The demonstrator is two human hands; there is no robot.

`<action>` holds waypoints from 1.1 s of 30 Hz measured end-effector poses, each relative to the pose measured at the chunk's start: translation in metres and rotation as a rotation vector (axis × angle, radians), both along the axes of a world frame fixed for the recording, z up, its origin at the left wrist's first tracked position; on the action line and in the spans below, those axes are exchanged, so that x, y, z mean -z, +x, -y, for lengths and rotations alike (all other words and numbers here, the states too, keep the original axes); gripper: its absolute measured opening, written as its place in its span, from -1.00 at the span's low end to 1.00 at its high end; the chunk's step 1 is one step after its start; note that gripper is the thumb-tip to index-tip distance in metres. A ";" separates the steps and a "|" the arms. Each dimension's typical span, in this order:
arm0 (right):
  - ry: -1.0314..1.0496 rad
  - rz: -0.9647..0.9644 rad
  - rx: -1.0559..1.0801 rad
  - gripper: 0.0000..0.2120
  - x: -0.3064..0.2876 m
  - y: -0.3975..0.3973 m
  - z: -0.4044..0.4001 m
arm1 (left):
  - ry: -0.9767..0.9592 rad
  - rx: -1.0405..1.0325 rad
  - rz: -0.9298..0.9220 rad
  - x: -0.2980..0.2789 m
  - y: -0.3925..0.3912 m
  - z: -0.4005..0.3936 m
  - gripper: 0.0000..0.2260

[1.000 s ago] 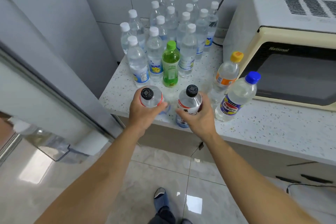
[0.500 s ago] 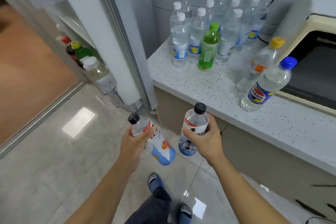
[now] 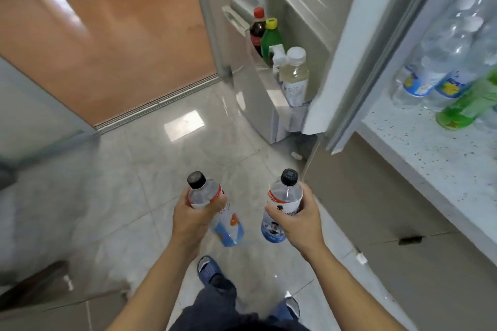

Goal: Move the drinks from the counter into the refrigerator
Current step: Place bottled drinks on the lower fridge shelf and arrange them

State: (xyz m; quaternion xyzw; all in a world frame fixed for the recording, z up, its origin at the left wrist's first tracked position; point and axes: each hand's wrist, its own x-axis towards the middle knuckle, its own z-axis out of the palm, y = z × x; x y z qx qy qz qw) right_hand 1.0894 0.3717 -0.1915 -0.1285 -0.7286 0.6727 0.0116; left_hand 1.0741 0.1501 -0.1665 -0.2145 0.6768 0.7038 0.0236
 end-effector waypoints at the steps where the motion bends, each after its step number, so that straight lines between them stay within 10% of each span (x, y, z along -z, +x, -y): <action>1: 0.002 0.003 -0.024 -0.48 0.000 -0.007 0.014 | 0.014 -0.032 -0.004 0.000 -0.004 0.014 -0.56; 17: 0.107 -0.069 -0.140 -0.53 -0.026 -0.160 0.222 | 0.118 -0.162 -0.003 -0.011 -0.132 0.202 -0.58; 33: 0.057 -0.048 0.042 -0.47 -0.018 -0.402 0.248 | -0.033 0.058 -0.017 -0.012 -0.411 0.211 -0.53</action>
